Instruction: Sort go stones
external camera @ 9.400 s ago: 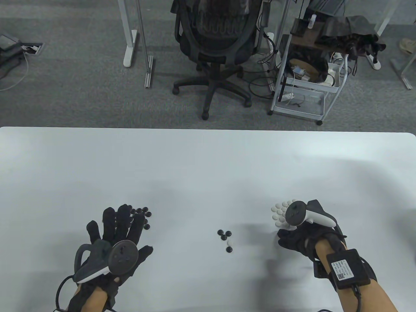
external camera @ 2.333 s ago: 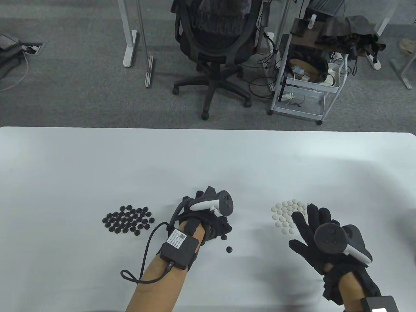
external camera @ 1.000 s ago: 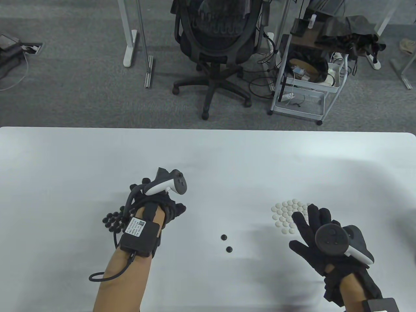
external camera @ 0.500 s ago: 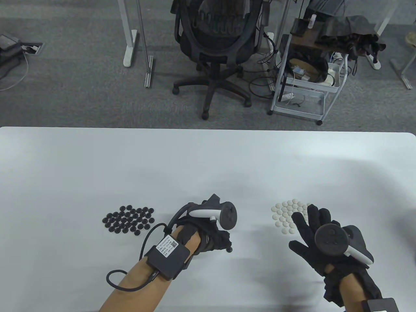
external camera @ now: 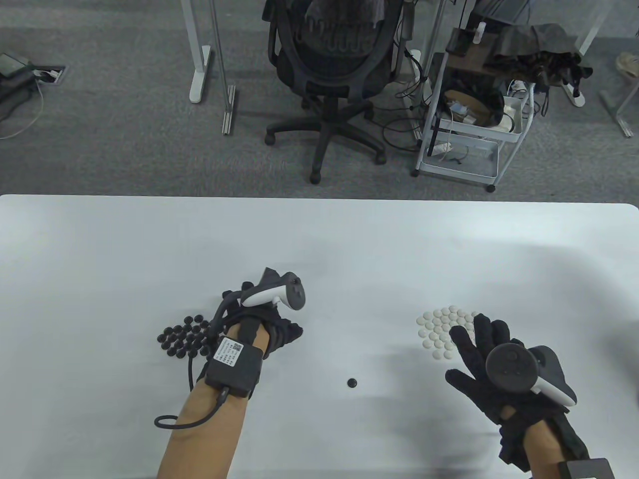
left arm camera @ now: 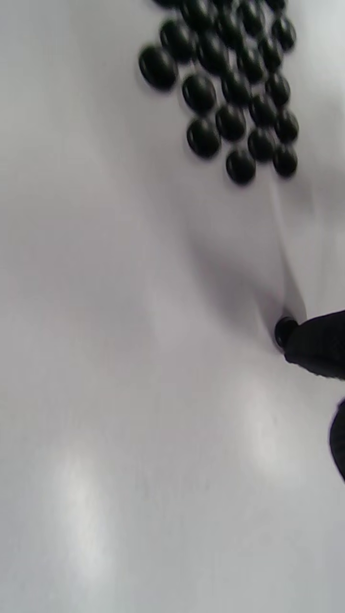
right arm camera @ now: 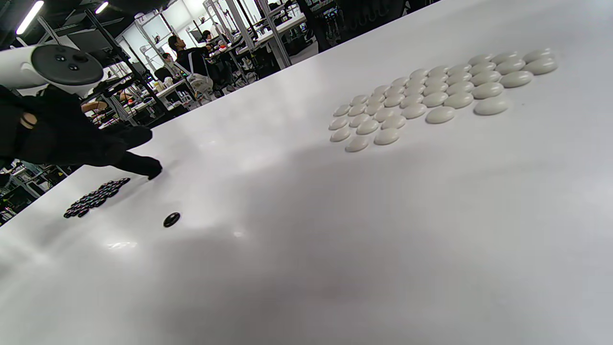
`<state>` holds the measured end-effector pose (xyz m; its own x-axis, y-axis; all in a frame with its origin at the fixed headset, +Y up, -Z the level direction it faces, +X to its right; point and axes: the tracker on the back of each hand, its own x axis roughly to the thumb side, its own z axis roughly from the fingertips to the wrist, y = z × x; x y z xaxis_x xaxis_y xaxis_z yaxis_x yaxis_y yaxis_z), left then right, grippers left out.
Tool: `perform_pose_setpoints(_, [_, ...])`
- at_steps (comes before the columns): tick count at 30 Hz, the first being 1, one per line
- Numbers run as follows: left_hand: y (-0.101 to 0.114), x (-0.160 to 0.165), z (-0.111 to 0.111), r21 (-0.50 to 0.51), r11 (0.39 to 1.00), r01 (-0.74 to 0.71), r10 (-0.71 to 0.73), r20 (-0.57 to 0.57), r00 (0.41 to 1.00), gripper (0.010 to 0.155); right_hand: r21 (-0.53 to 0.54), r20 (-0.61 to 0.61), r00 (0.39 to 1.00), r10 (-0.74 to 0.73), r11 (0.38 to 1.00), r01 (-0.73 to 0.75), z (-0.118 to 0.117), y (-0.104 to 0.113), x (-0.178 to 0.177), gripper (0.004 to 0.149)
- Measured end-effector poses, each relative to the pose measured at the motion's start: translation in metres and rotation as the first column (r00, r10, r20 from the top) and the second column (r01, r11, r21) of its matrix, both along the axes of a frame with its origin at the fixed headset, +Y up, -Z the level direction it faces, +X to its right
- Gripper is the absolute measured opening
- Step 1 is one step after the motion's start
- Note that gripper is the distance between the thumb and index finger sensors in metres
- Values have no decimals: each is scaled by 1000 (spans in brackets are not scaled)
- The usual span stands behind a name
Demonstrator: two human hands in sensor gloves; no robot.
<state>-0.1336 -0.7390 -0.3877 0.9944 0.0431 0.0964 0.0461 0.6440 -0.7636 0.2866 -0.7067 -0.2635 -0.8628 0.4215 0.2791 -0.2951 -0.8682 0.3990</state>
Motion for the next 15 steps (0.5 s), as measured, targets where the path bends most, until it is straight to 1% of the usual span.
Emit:
perform_pose_setpoints(2, [1, -15, 1, -1, 1000, 5, -5, -50, 999, 67, -2, 0, 1000, 1, 1000, -1, 0, 0, 0, 79])
perform_pose_setpoints(6, [2, -36, 4, 2, 998, 55, -55, -92, 994, 67, -9, -1, 1000, 10, 1000, -10, -1, -1, -1, 79])
perform_pose_setpoints(11, [2, -48, 6, -2, 998, 66, -66, -124, 990, 67, -16, -4, 1000, 16, 1000, -16, -1, -3, -3, 79])
perform_pose_setpoints(15, [5, -49, 6, -1, 993, 117, -117, -117, 986, 68, -17, -2, 1000, 16, 1000, -16, -1, -2, -3, 79])
